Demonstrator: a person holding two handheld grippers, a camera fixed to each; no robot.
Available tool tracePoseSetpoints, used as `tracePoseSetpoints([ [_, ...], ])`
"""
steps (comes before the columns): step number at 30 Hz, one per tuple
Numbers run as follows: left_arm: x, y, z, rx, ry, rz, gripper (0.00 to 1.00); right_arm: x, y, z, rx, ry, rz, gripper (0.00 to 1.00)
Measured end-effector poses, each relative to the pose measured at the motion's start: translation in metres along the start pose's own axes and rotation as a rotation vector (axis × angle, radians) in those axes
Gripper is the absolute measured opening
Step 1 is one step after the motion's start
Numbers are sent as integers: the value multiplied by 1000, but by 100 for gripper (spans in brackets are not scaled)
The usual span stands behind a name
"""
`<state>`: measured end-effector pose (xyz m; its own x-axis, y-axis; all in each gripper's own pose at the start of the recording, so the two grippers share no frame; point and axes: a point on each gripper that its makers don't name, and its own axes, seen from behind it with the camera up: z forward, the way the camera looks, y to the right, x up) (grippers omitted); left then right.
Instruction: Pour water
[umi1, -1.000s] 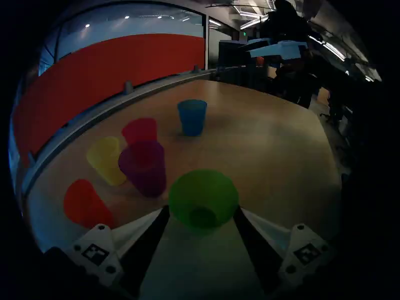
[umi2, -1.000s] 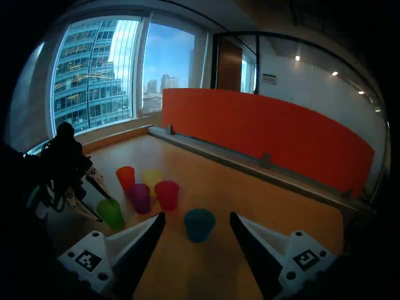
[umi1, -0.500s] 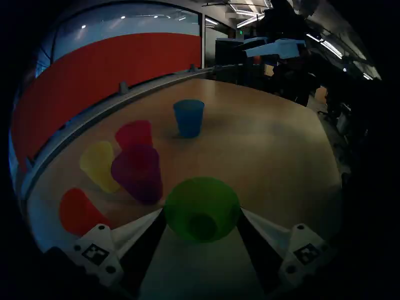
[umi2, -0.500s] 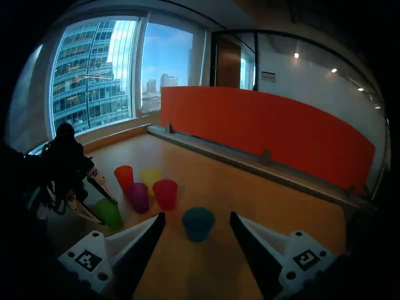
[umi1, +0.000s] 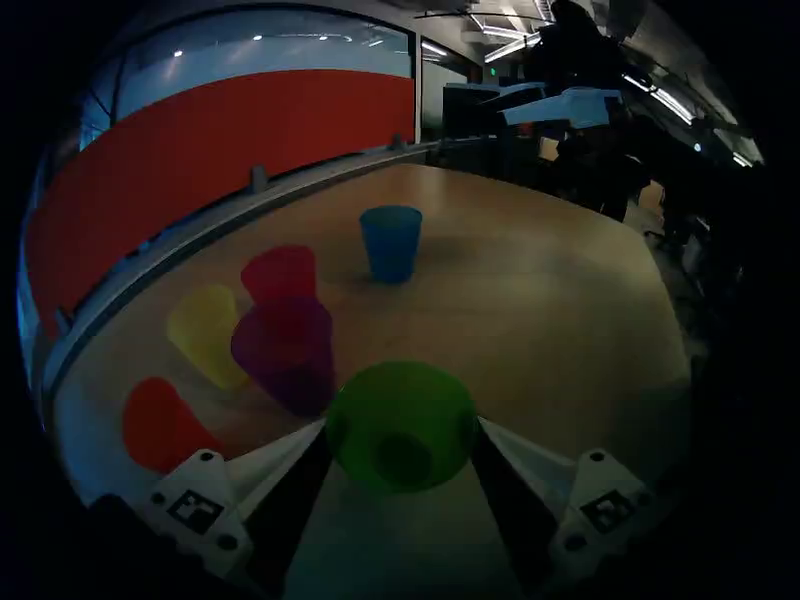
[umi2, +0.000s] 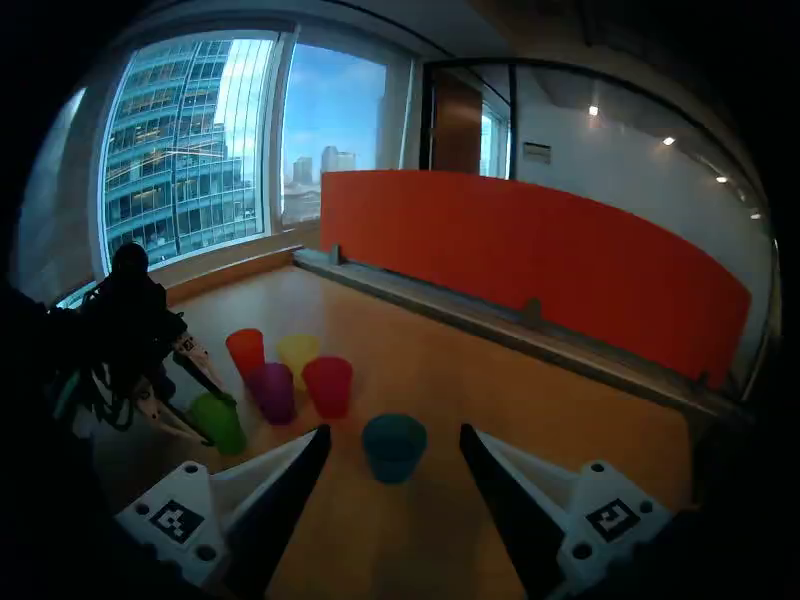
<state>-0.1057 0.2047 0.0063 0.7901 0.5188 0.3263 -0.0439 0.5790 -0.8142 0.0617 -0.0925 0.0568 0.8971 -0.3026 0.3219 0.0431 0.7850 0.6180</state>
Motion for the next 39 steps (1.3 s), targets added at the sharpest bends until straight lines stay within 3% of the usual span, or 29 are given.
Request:
tracePoseSetpoints([
  [8, 6, 4, -4, -3, 17, 24, 89, -3, 0, 3, 1, -5, 1, 100],
  [14, 18, 3, -12, -2, 53, 6, 88, -5, -1, 6, 1, -7, 4, 100],
  [39, 70, -26, -59, 92, 220, -21, 88, -40, 4, 40, -9, -54, 11, 100],
])
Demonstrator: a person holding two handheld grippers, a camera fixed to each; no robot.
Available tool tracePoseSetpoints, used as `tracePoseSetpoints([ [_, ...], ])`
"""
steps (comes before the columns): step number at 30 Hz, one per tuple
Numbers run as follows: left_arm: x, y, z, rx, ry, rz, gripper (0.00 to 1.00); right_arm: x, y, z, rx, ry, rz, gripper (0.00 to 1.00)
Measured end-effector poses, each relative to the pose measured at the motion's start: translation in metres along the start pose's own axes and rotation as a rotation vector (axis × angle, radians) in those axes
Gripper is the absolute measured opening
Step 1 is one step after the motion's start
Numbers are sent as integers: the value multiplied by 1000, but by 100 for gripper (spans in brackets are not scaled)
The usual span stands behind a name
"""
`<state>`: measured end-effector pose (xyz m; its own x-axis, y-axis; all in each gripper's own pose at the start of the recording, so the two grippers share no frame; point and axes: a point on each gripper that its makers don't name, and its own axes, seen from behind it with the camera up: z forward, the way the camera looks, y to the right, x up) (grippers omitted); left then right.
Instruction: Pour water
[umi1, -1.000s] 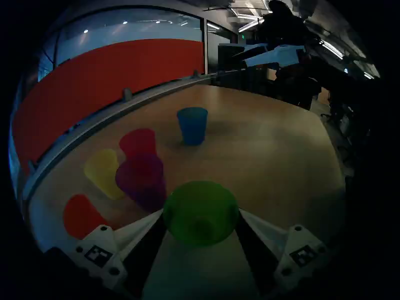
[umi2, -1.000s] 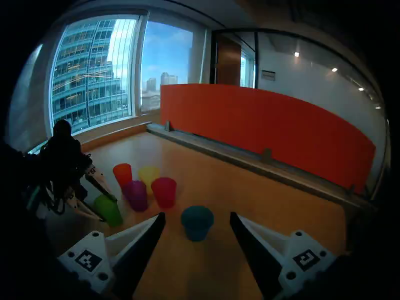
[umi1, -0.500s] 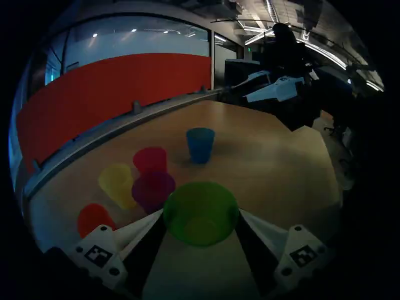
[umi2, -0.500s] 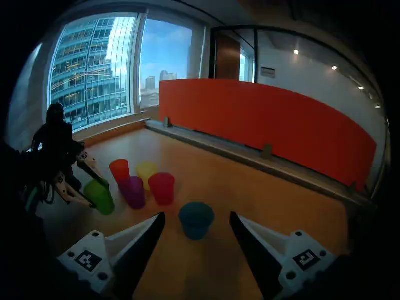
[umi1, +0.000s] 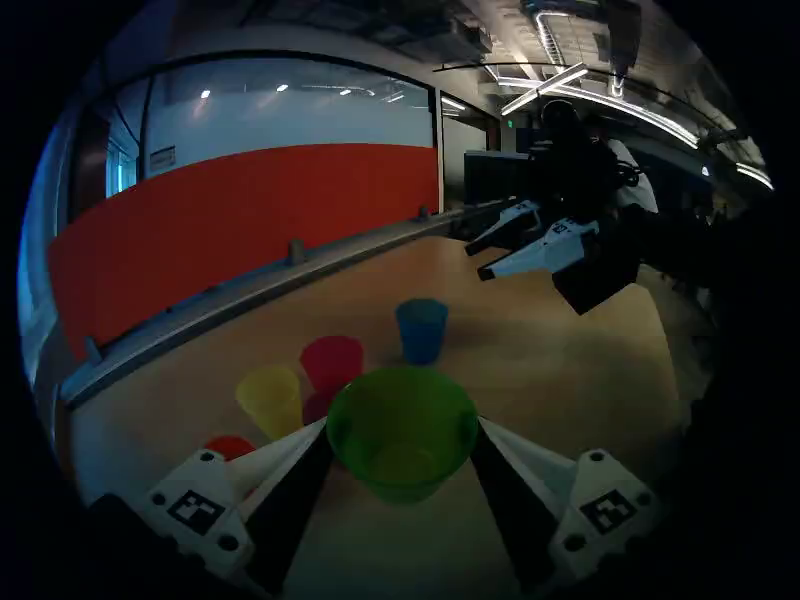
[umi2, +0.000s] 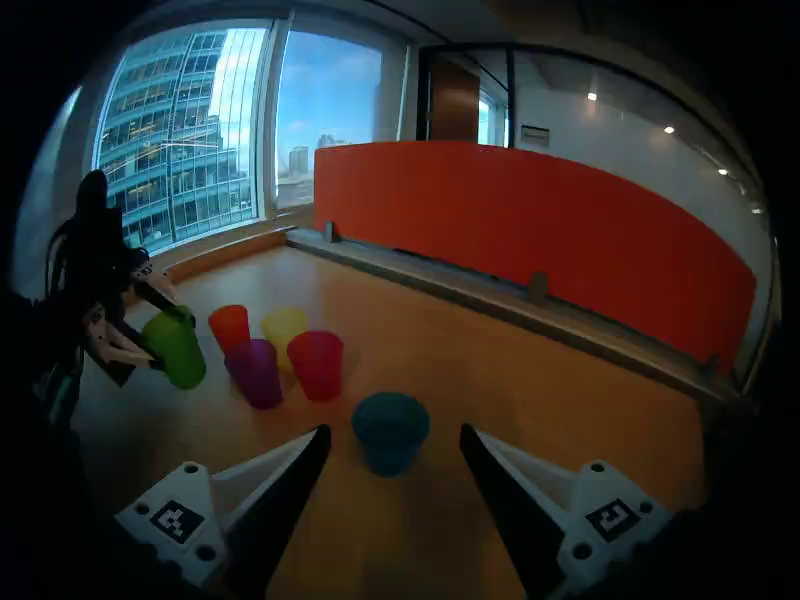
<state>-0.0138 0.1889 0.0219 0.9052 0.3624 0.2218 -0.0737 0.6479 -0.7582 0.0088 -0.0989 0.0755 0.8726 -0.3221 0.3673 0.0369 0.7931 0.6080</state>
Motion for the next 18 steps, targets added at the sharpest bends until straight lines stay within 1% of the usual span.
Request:
tracePoseSetpoints([
  [11, 16, -11, -10, 25, 59, -24, 88, -12, -7, 19, 14, -24, 2, 100],
  [18, 29, -19, -19, 46, 98, -30, 88, -22, -8, 33, 17, -49, 1, 100],
])
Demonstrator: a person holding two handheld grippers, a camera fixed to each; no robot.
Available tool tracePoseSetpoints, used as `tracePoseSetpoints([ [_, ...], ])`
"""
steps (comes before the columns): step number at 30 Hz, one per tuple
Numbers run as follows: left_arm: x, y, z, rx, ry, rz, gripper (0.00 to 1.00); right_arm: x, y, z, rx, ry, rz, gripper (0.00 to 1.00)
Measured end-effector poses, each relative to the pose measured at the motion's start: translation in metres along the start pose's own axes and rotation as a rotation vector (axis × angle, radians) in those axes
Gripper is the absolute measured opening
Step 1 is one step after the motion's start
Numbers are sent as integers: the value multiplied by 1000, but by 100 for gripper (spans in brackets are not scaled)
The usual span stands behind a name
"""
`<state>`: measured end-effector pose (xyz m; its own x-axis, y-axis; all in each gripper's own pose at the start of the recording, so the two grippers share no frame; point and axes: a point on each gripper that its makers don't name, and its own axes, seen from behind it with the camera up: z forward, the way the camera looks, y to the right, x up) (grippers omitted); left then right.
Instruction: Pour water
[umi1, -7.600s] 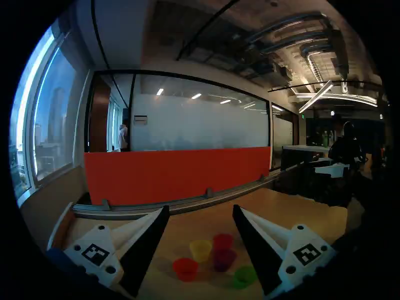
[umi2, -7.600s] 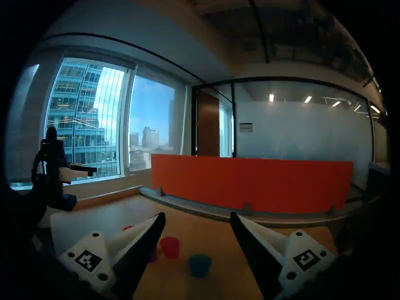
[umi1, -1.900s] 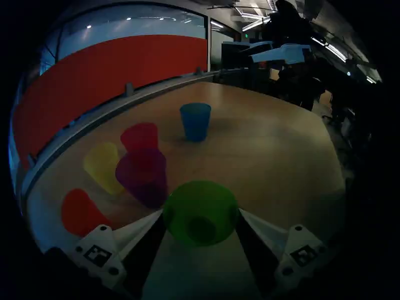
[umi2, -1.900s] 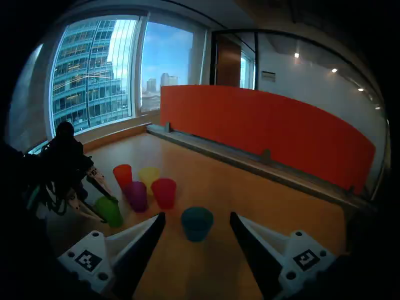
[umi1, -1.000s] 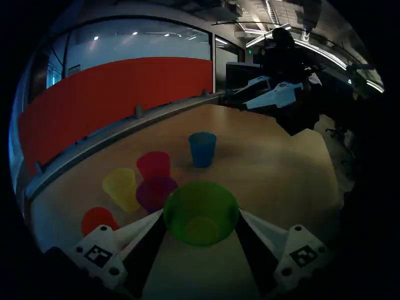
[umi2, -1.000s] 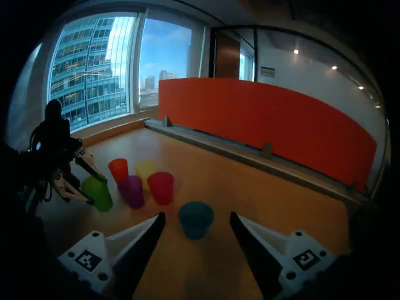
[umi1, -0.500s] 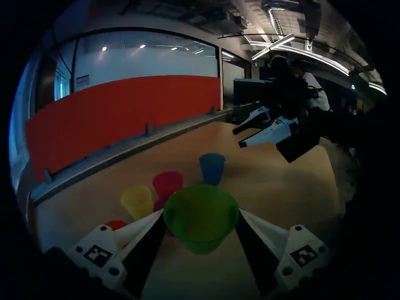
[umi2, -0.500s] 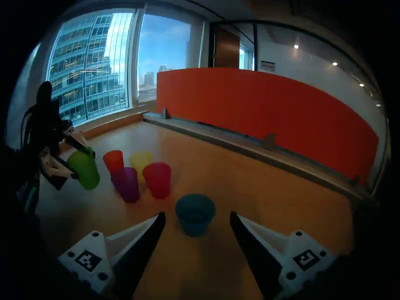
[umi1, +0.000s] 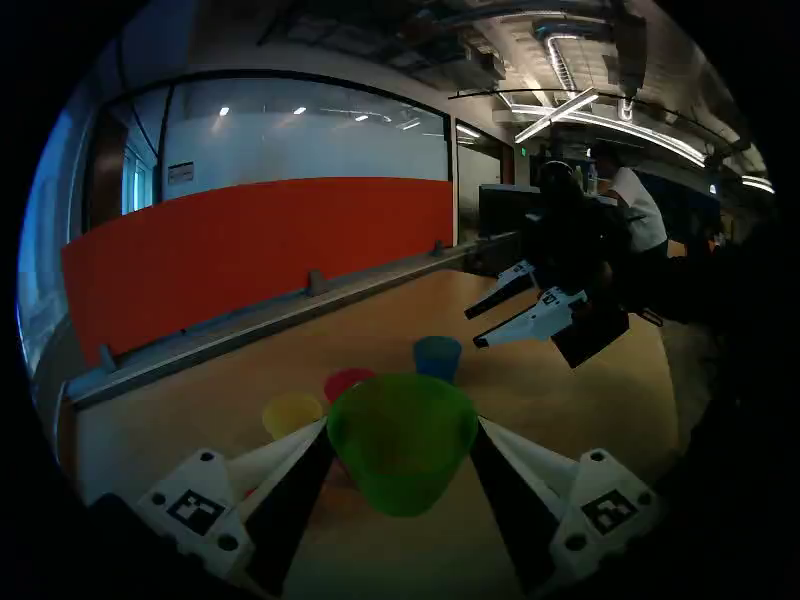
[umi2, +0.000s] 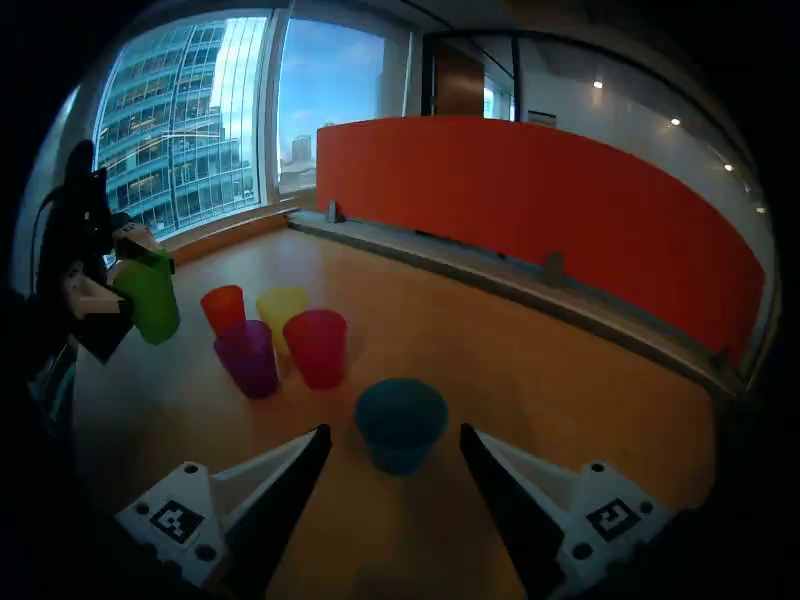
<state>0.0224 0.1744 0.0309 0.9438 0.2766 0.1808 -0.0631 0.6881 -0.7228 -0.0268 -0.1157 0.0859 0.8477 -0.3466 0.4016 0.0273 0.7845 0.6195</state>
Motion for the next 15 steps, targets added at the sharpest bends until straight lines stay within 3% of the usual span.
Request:
tracePoseSetpoints([
  [15, 19, -6, -13, 29, 46, 3, 88, -18, 1, 33, 9, -59, 16, 100],
])
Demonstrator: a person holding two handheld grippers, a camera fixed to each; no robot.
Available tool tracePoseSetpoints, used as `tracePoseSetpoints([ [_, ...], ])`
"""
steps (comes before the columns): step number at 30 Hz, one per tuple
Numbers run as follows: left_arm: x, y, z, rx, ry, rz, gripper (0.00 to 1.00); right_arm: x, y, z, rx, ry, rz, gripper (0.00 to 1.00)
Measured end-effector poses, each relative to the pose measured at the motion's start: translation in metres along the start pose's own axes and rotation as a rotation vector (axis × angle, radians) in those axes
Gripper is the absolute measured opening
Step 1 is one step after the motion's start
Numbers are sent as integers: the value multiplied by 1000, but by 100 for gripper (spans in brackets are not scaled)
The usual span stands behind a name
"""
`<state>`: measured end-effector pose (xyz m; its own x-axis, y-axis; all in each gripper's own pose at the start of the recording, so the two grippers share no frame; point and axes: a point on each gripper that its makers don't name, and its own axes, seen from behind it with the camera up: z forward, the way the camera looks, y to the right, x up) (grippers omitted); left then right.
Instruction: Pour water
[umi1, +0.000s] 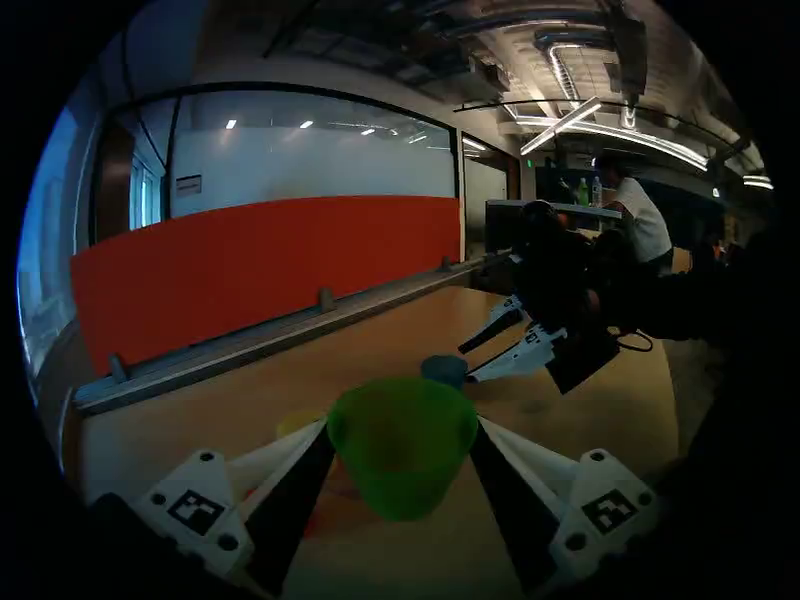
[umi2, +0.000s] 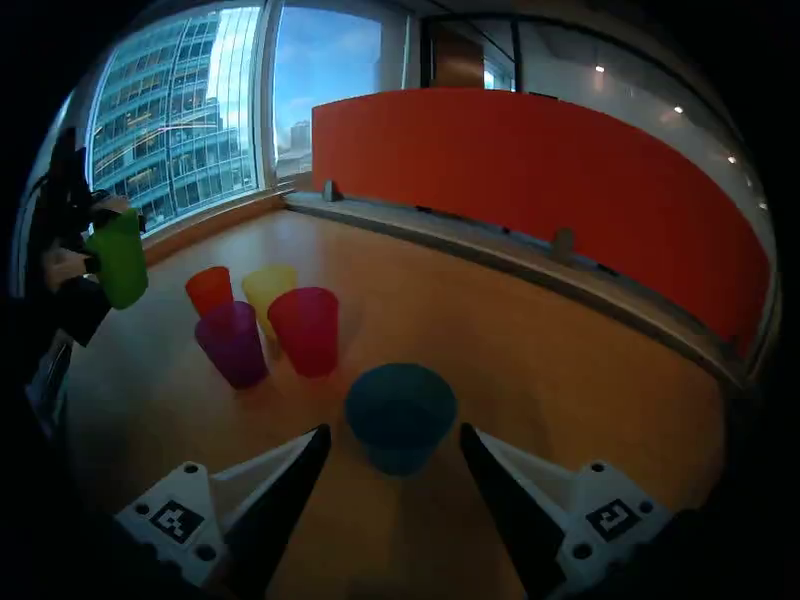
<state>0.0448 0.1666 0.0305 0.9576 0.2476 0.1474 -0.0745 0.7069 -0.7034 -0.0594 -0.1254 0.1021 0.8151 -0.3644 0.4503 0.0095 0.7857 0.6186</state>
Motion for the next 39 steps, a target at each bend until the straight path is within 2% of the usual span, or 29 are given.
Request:
tracePoseSetpoints([
  [17, 5, 1, -6, 10, 11, 10, 89, -8, 4, 25, -4, -52, -13, 100],
  [26, 7, -4, -9, 21, 18, 1, 89, -8, 5, 37, -6, -76, -17, 100],
  [39, 7, -8, -13, 29, 23, 1, 89, -9, 2, 46, 5, -93, -24, 100],
])
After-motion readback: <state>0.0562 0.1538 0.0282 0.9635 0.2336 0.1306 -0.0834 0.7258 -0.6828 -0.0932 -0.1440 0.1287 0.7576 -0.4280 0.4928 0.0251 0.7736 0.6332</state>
